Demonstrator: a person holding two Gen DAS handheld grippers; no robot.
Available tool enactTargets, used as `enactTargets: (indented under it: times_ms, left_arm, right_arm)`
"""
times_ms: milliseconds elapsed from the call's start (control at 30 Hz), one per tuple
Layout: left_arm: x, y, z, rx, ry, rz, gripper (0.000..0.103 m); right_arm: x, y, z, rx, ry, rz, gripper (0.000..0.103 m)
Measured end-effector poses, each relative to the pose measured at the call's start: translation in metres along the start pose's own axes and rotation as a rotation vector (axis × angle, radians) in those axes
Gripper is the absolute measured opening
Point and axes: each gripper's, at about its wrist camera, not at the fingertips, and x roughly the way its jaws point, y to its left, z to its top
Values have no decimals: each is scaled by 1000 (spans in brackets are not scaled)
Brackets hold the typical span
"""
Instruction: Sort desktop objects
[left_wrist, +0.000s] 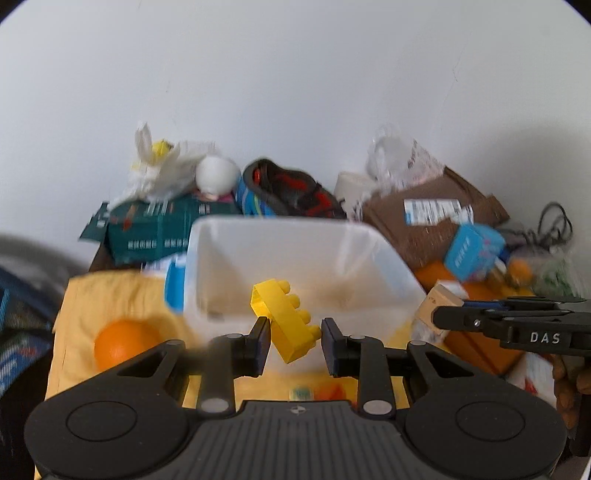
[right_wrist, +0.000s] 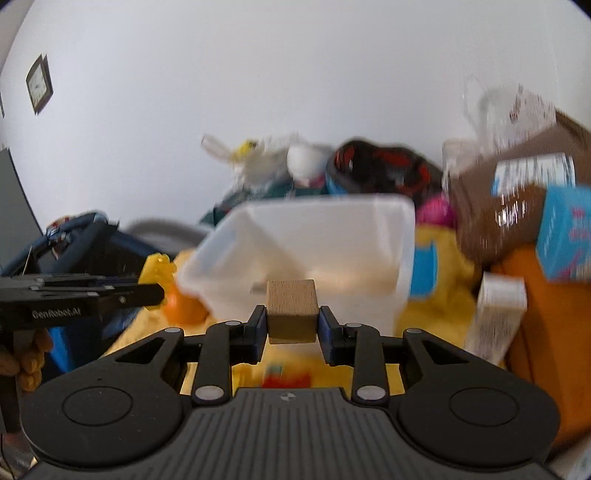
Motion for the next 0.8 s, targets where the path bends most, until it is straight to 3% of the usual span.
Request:
enactTargets:
  times_ms: [233,500,533,567,600,667,800]
  left_arm:
    - [37,8,36,-26,17,35,33]
    - [62,8,51,-3,38,71,34]
    - [65,9,53,-7,44,76,37]
    - [68,8,55,-3,52,82,47]
    - [70,8,55,7,58,103,53]
    - [65,7,52,18,45,137,57]
    - [46,12,34,29,29,123,57]
  right_arm:
    - [30,-23,46,53,11,-23,33]
    - [64,-29,51,9,76,-78,33]
    - [67,-29,52,1,78,-95,38]
    - [70,-28,51,-9,80,-116,47]
    - [73,-26,51,-17,87,-130,69]
    - [70,-22,47,-37,76,-134,72]
    - [55,-14,38,-89,66,-133,72]
